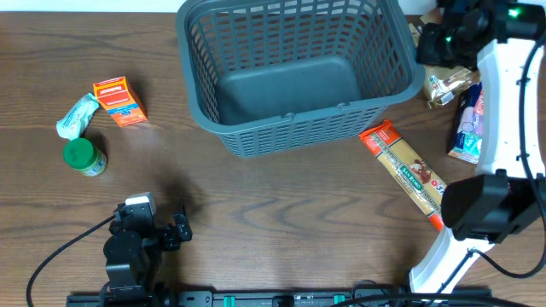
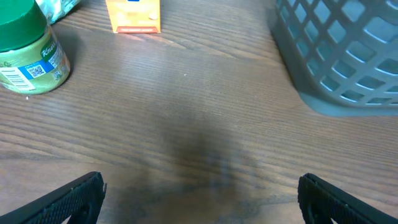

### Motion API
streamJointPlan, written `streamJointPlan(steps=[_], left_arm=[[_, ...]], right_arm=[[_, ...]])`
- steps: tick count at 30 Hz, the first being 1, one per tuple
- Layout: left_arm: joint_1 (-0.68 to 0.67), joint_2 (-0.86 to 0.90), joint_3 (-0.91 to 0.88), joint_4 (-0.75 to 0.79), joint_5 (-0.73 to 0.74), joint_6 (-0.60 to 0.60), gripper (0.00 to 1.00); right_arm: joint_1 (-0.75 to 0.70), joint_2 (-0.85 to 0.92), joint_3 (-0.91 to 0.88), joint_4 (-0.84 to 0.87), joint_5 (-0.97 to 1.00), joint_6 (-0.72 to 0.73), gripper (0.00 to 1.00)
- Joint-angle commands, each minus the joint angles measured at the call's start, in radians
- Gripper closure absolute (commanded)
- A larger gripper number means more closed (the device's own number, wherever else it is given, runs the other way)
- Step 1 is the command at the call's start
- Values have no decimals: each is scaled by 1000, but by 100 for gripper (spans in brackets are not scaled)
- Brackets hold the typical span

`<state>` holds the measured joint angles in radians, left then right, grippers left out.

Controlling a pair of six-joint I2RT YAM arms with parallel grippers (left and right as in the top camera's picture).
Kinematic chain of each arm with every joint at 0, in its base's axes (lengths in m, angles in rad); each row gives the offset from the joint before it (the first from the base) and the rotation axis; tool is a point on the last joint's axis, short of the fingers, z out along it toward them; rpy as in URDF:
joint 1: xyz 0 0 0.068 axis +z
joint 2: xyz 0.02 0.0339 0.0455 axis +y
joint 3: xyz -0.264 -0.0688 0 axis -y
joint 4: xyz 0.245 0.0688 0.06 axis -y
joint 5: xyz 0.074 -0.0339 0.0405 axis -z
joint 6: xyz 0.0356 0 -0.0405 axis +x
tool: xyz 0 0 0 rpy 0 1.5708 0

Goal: Pack container
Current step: 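Grasp the brown Nescafé Gold pouch with the right gripper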

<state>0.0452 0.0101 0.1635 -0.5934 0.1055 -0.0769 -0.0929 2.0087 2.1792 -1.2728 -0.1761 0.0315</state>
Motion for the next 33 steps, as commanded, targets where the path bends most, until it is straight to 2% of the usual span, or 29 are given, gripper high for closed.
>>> streamJointPlan(steps=[1, 7, 12, 17, 21, 22, 23, 24, 26, 27, 30, 33], left_arm=[[7, -6, -10, 4, 7, 13, 2], [7, -6, -10, 4, 7, 13, 2], [7, -6, -10, 4, 7, 13, 1], [7, -6, -10, 4, 7, 13, 1], [7, -6, -10, 4, 7, 13, 2], [7, -6, -10, 4, 7, 13, 2], [7, -6, -10, 4, 7, 13, 2], [7, -6, -10, 4, 7, 13, 1], [7, -6, -10, 4, 7, 13, 1], [7, -6, -10, 4, 7, 13, 2], [7, -6, -10, 4, 7, 13, 1], [7, -6, -10, 4, 7, 13, 2]], right_arm=[[51, -17, 8, -3, -61, -29, 99], [113, -17, 8, -5, -50, -26, 99], [126, -17, 9, -7, 79, 21, 99], [82, -17, 13, 39, 284, 10, 99], [-10, -14, 12, 163, 302, -63, 99], [-38, -11, 12, 196, 298, -61, 93], [-72, -9, 12, 231, 278, -53, 78], [-108, -2, 12, 262, 237, -51, 61], [-177, 13, 12, 303, 124, -51, 19], [-205, 25, 12, 314, 67, -52, 3], [-286, 78, 12, 327, -72, -56, 1], [-330, 136, 12, 327, -114, -56, 1]])
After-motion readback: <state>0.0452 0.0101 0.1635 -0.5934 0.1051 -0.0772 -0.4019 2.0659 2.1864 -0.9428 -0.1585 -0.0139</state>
